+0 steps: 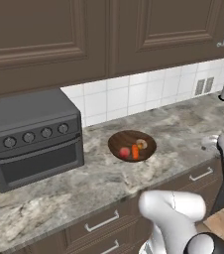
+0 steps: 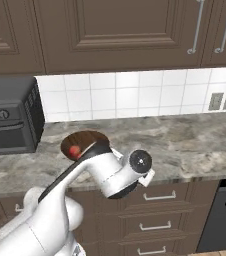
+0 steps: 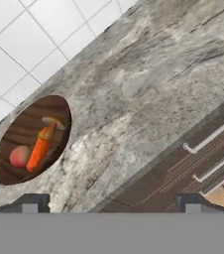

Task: Take the peach, carrot, and mushroom from the freezer and place them in the bowl on the counter.

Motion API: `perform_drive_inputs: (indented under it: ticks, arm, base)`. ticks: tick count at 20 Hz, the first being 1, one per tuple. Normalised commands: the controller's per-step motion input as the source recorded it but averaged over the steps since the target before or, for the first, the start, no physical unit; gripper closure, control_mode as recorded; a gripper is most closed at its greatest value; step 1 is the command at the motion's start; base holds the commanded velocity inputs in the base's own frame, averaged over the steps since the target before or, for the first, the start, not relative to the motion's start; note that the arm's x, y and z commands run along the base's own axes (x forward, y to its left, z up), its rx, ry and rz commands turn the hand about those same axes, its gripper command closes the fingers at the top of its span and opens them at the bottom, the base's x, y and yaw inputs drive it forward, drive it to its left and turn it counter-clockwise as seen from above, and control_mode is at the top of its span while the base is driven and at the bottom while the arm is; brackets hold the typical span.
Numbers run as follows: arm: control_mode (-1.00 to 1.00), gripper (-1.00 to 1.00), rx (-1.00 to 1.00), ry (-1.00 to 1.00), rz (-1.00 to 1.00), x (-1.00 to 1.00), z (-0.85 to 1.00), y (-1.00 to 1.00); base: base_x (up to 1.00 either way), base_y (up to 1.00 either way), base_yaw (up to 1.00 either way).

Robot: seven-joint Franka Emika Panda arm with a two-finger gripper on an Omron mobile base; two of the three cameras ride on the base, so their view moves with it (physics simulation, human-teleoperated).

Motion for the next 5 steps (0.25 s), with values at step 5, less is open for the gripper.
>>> perform_drive_inputs:
  ticks: [5]
  arm:
    - [-1.00,-1.00,0.04,-0.30,-0.07,-1.00,0.03,-0.53]
  base:
    - [0.00,0.00,0.00]
